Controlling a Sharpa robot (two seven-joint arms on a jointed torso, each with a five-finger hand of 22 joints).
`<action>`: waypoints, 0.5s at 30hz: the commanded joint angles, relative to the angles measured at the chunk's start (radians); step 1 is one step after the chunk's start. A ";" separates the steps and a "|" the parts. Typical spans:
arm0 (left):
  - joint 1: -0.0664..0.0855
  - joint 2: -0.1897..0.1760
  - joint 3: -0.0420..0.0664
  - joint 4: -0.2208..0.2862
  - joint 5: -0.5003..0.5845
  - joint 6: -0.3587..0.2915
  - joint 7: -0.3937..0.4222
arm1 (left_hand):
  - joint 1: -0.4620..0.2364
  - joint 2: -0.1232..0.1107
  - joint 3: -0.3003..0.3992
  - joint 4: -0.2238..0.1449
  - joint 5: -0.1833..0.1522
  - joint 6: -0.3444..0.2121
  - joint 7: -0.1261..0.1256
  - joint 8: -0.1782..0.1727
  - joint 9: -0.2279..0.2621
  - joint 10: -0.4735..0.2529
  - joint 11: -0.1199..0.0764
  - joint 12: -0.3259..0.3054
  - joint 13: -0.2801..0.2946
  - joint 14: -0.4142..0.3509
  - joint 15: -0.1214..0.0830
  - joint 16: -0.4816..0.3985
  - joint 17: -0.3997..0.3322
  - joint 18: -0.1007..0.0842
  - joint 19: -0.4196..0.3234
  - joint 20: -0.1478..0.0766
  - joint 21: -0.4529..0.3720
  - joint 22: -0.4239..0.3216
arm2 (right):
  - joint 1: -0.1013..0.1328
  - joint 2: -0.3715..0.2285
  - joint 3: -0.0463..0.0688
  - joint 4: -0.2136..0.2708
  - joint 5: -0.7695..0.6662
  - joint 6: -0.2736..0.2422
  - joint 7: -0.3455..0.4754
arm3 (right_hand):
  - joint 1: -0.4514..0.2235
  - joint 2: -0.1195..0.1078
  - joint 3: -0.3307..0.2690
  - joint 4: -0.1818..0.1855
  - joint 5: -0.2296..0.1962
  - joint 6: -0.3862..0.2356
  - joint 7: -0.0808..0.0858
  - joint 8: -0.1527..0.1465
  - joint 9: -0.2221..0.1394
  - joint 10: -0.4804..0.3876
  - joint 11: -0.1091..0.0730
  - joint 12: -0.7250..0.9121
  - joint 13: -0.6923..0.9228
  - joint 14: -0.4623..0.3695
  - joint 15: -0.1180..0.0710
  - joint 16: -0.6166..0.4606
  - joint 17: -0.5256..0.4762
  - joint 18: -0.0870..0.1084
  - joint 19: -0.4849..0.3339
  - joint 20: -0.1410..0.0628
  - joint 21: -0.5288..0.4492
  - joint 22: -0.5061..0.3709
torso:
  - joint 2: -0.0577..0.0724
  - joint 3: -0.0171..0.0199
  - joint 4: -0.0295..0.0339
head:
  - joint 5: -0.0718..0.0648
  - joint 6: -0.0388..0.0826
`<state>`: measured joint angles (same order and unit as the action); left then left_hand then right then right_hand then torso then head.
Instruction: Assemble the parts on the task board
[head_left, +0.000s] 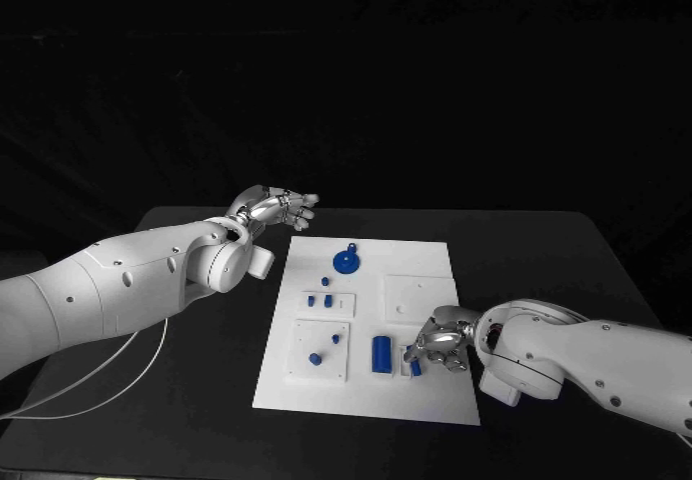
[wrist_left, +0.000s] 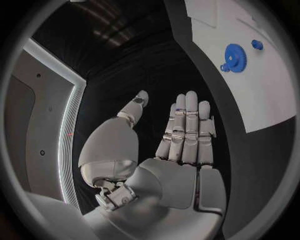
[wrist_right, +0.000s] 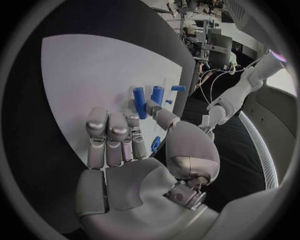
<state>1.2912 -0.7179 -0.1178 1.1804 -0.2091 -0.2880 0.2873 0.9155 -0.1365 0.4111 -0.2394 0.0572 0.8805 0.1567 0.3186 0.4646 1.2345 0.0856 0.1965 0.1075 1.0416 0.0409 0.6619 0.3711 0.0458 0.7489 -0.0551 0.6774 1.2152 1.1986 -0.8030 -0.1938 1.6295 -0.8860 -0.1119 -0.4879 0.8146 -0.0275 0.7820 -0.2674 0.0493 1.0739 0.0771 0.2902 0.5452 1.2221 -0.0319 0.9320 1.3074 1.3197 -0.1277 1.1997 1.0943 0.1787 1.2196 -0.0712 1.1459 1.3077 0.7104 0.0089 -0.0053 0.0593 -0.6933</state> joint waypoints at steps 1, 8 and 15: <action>0.001 0.001 0.001 0.003 0.004 0.014 0.008 | -0.007 0.005 -0.006 -0.001 -0.003 0.003 -0.005 -0.003 -0.002 0.008 0.000 -0.006 -0.002 0.007 0.001 -0.005 0.001 0.012 0.006 -0.001 -0.004 0.001 | -0.002 0.006 0.000 -0.002 -0.024 0.003 0.004 | -0.014 -0.002 -0.007 0.001 0.000 0.004 0.002 0.004 0.000 0.004 0.001 -0.003 0.009 0.001 -0.005 0.001 0.001 0.083 -0.001 0.005 0.006 0.013 | 0.000 0.0002 0.0003 | 0.002 -0.001; 0.001 0.001 0.001 0.003 0.004 0.015 0.006 | -0.009 0.006 -0.006 0.000 -0.003 0.003 -0.005 -0.003 -0.002 0.008 0.000 -0.007 -0.002 0.007 0.001 -0.006 0.002 0.012 0.006 -0.001 -0.004 0.001 | -0.007 0.015 -0.001 -0.011 -0.021 0.027 -0.003 | -0.027 -0.006 -0.019 0.005 0.000 0.003 0.002 0.004 0.000 0.003 0.000 -0.003 0.010 0.001 -0.005 0.001 0.001 0.083 0.000 0.004 0.006 0.012 | 0.000 -0.0004 0.0002 | 0.006 -0.002; 0.001 0.000 0.001 0.004 0.004 0.015 0.005 | -0.011 0.006 -0.007 0.001 -0.003 0.003 -0.005 -0.003 -0.002 0.008 0.000 -0.007 -0.002 0.007 0.002 -0.007 0.003 0.012 0.006 -0.001 -0.005 0.002 | -0.011 0.021 -0.002 -0.016 -0.017 0.024 -0.008 | -0.039 -0.008 -0.029 0.009 0.000 0.002 0.001 0.004 0.000 0.002 0.000 -0.004 0.011 0.000 -0.005 0.001 0.002 0.083 -0.001 0.003 0.006 0.012 | 0.000 -0.0006 0.0000 | 0.008 -0.004</action>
<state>1.2913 -0.7188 -0.1178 1.1811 -0.2091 -0.2864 0.2862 0.9118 -0.1329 0.4112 -0.2394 0.0572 0.8805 0.1568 0.3186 0.4638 1.2346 0.0856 0.1927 0.1067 1.0416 0.0409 0.6619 0.3726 0.0452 0.7489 -0.0551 0.6774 1.2152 1.1919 -0.7866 -0.1942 1.6115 -0.8986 -0.1069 -0.4970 0.7842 -0.0340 0.7579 -0.2589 0.0493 1.0751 0.0760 0.2961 0.5470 1.2220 -0.0319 0.9320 1.3074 1.3213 -0.1261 1.1997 1.0948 0.1794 1.2197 -0.0712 1.1460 1.3076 0.7102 0.0083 -0.0052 0.0665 -0.6963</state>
